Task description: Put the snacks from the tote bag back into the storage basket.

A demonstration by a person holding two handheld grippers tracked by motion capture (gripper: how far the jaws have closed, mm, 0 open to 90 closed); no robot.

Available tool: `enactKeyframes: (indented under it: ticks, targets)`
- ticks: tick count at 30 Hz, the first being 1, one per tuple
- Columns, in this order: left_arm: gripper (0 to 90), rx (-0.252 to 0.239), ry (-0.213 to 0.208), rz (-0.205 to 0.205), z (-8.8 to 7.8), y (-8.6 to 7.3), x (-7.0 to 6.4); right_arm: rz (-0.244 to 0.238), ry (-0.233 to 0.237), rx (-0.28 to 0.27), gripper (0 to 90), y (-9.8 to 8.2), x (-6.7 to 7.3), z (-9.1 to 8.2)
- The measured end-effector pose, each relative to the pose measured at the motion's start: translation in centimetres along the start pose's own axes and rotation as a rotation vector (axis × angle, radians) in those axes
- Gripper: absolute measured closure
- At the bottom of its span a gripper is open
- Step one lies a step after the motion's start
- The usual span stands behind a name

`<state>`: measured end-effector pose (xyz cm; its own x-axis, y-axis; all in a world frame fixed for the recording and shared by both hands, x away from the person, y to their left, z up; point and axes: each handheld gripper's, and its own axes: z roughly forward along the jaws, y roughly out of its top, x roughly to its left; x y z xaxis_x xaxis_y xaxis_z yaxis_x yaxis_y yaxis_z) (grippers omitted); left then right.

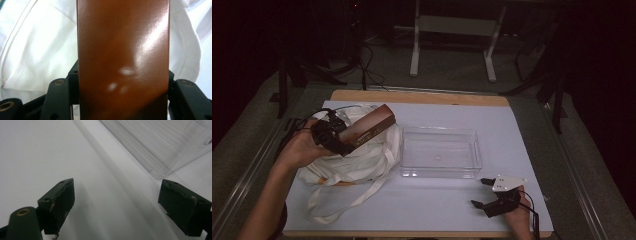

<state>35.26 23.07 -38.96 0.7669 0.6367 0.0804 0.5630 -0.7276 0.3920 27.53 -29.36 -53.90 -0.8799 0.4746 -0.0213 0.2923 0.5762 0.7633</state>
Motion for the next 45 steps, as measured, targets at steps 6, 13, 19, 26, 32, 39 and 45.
enactKeyframes:
  ticks: [6,13,19,26,32,39,45]
  targets:
    - [44.1,-0.011,0.006,0.022,-0.3,0.5,-0.1,-0.001,-0.001,-0.001,13.8,0.0,0.0,0.0]
    - [44.1,-0.002,0.002,0.06,-0.4,1.2,-0.3,-0.001,0.0,0.0,13.8,0.0,0.0,0.0]
    - [44.1,0.002,-0.002,0.087,-0.3,2.3,-0.6,-0.001,0.0,0.0,13.8,0.0,0.0,0.0]
    - [44.0,0.006,-0.009,0.119,-0.2,3.3,-1.0,-0.002,0.001,0.0,13.8,0.0,0.0,0.0]
    - [44.0,0.002,-0.023,0.167,0.1,3.8,-1.5,-0.002,0.001,0.0,13.8,0.0,0.0,0.0]
    - [43.9,-0.003,-0.029,0.191,0.3,4.3,-1.7,-0.001,0.002,0.0,13.8,0.0,0.0,0.0]
    - [43.9,-0.005,-0.032,0.226,0.4,4.7,-2.2,-0.001,0.002,0.001,13.8,0.0,0.0,0.0]
